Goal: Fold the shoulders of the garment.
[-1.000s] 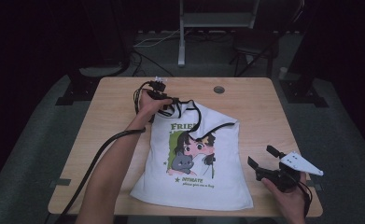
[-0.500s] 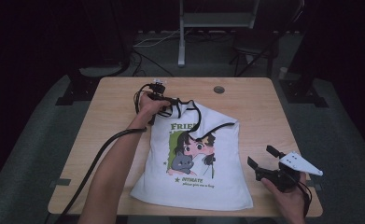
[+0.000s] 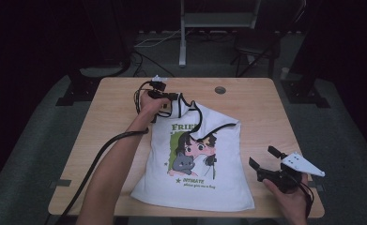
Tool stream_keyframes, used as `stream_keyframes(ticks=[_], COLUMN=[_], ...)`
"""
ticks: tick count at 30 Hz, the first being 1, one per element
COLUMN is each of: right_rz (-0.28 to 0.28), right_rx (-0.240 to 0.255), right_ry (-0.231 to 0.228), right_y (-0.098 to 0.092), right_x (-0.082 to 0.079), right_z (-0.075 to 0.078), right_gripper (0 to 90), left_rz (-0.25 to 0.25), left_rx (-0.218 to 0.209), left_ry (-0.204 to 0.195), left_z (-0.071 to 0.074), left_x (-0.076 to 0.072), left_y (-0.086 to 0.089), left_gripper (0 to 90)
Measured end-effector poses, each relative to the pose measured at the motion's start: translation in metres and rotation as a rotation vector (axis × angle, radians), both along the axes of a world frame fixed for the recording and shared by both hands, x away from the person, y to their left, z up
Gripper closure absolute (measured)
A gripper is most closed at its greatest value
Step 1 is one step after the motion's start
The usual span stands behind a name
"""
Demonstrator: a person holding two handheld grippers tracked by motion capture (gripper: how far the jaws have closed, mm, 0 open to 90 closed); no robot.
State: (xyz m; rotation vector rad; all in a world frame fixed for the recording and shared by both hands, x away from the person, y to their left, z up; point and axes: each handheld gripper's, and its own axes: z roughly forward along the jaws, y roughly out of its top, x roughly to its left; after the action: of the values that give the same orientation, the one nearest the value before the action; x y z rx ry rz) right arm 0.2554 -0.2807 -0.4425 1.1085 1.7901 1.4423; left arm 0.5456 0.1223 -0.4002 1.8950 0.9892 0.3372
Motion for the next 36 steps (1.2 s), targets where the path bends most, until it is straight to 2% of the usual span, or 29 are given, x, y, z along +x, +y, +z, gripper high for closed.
stream_keyframes(ticks=[8,14,21,25,28,31,33,36], right_rz=[0.002,0.002,0.002,0.002,0.003,0.003,0.003,0.003], right_rx=[-0.007,-0.010,-0.012,-0.012,-0.012,-0.016,-0.015,-0.015], right_ry=[-0.002,-0.002,-0.005,-0.006,-0.006,-0.006,-0.006,-0.006], right_y=[0.001,0.001,0.001,0.001,0.001,0.001,0.001,0.001], right_x=[0.000,0.000,-0.001,-0.001,-0.001,-0.001,-0.001,-0.001], right_z=[0.000,0.000,0.000,0.000,0.000,0.000,0.000,0.000], right_gripper=[12.6,12.6,12.6,12.6,12.6,12.6,12.6,12.7], left_rz=[-0.046,-0.113,-0.183,-0.222,-0.254,-0.291,-0.310,-0.332], left_rx=[-0.024,-0.019,0.067,0.066,0.104,0.117,0.155,0.173], left_ry=[-0.114,-0.180,-0.226,-0.245,-0.267,-0.277,-0.295,-0.302], left_z=[0.034,0.045,0.039,0.033,0.029,0.024,0.021,0.017], left_x=[-0.016,-0.029,-0.043,-0.049,-0.056,-0.065,-0.069,-0.074], left_y=[0.001,-0.001,0.001,0.006,0.009,0.009,0.008,0.007], left_gripper=[85.0,84.5,84.4,84.5,84.4,83.7,83.3,83.2])
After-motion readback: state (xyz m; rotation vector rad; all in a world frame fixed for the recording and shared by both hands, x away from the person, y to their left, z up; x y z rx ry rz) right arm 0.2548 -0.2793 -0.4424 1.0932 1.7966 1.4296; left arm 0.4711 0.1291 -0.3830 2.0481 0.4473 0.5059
